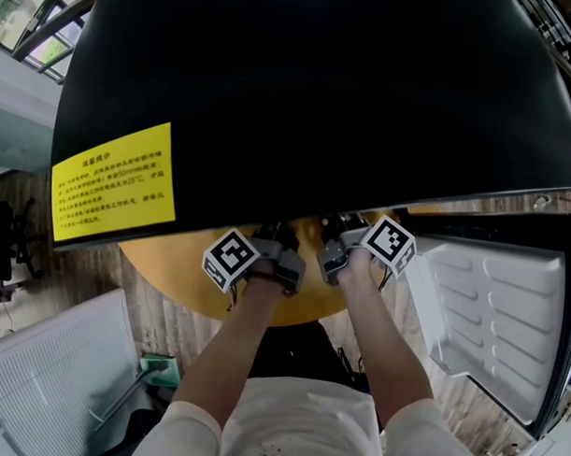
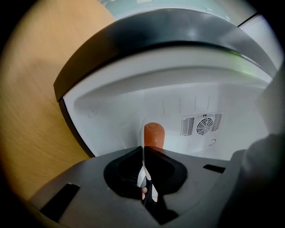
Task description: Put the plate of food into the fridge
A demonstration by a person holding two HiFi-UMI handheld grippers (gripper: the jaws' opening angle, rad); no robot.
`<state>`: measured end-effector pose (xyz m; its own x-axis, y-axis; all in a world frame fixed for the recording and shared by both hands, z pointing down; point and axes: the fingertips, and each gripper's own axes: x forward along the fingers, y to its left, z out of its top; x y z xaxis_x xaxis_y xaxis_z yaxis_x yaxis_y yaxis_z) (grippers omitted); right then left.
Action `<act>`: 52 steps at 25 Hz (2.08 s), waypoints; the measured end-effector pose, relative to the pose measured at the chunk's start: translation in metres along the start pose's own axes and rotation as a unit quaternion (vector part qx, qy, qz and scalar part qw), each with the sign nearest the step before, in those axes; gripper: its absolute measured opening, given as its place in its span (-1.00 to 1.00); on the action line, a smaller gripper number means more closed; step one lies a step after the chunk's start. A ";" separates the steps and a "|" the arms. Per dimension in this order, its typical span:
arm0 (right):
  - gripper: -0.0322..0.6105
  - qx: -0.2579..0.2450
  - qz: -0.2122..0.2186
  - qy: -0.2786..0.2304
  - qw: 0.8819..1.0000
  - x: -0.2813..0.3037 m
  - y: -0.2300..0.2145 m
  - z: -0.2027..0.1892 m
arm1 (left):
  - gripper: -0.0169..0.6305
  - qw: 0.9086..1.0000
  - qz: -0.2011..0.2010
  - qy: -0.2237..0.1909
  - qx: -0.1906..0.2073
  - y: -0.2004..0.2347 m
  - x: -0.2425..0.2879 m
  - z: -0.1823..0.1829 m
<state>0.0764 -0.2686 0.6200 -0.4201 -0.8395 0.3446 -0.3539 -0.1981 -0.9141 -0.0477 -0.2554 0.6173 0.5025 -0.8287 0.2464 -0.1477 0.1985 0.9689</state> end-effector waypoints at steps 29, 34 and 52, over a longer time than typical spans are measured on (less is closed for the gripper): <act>-0.61 -0.076 -0.048 0.009 0.996 0.004 -0.001 -0.003 | -0.74 0.998 0.048 0.014 0.031 0.010 0.002 -0.003; -0.61 -0.100 -0.066 -0.004 0.993 -0.004 -0.001 0.003 | -0.68 0.998 0.054 0.010 0.032 0.011 -0.002 -0.003; -0.61 -0.101 -0.064 0.012 0.993 -0.037 0.003 -0.019 | -0.68 0.998 0.042 0.002 0.049 -0.002 -0.037 -0.008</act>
<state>0.0753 -0.2285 0.6085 -0.3788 -0.8014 0.4629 -0.5651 -0.1959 -0.8014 -0.0595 -0.2212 0.6069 0.4886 -0.8086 0.3278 -0.2729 0.2152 0.9377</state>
